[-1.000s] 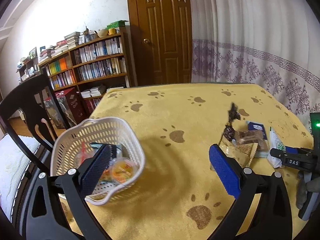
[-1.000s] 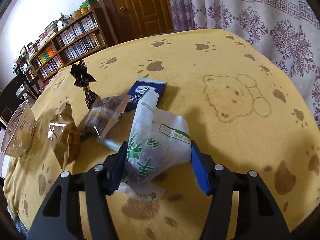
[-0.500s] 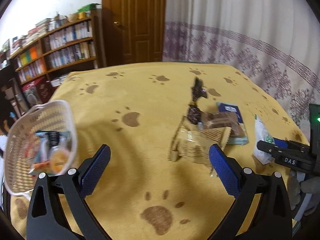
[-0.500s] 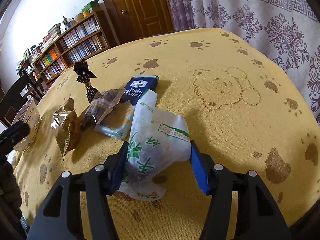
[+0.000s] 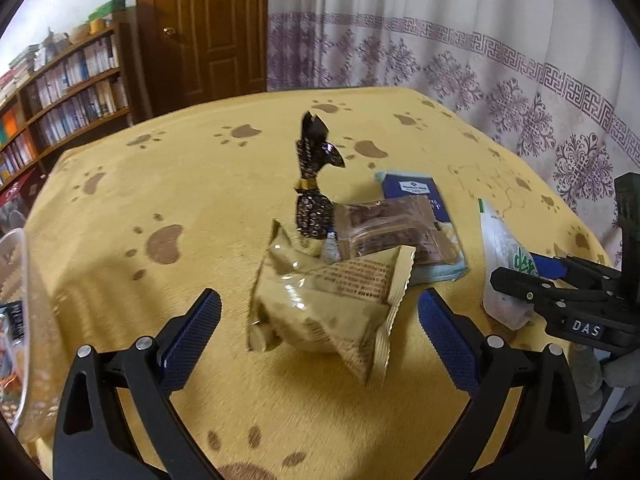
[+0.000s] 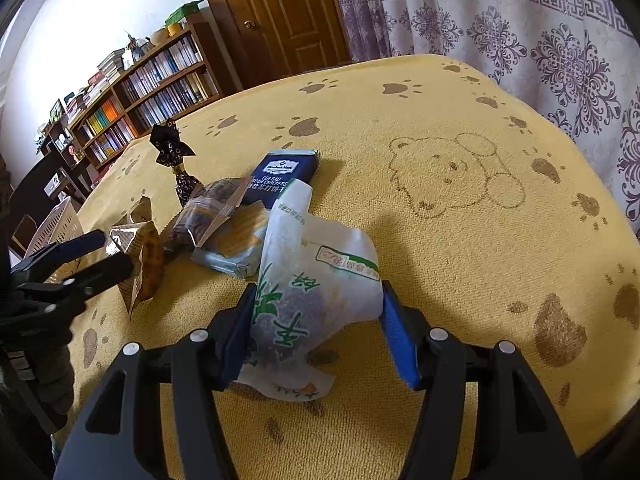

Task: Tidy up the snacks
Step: 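Grasp the tan printed snack bag with the left gripper while the right holds the white bag, then carry the tan snack bag into the white basket with the left gripper and release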

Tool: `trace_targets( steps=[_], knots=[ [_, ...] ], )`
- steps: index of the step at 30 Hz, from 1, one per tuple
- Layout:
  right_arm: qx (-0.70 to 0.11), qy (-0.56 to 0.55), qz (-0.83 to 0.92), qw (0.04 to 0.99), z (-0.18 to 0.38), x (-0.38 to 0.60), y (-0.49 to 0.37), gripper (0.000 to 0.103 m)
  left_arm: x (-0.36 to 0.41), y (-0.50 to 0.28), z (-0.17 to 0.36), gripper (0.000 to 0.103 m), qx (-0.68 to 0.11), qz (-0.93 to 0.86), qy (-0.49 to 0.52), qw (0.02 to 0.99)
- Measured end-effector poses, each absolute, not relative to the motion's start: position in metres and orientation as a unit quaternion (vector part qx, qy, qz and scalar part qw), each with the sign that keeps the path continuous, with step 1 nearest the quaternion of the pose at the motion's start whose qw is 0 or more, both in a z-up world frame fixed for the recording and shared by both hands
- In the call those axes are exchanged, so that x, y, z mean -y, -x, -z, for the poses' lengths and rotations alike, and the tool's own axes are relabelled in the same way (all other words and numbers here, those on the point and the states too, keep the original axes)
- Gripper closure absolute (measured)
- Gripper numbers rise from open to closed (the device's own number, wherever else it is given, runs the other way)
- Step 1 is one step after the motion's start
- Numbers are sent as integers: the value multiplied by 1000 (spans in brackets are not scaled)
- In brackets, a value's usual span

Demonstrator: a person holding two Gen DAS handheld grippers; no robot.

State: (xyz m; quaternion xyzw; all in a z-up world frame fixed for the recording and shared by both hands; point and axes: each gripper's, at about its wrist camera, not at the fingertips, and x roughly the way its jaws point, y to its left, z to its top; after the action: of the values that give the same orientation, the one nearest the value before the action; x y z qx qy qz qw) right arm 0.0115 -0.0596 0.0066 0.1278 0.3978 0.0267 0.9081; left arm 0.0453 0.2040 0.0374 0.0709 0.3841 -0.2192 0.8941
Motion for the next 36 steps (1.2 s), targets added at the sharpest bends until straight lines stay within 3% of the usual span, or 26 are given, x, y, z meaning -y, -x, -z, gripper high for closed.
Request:
trace_targets(
  steps=[11, 17, 20, 36],
  knots=[
    [-398, -127, -26, 908, -6, 60, -11, 42, -198, -70, -14, 3, -429, 210, -69, 876],
    [-398, -127, -26, 908, -6, 60, -11, 42, -203, -69, -10, 23, -428, 215, -61, 876],
    [-397, -128, -27, 908, -6, 60, -11, 42, -207, -68, -12, 28, -426, 221, -53, 876],
    [-397, -127, -26, 909, -6, 59, -11, 42, -243, -37, -61, 29, -368, 180, -34, 912]
  ],
)
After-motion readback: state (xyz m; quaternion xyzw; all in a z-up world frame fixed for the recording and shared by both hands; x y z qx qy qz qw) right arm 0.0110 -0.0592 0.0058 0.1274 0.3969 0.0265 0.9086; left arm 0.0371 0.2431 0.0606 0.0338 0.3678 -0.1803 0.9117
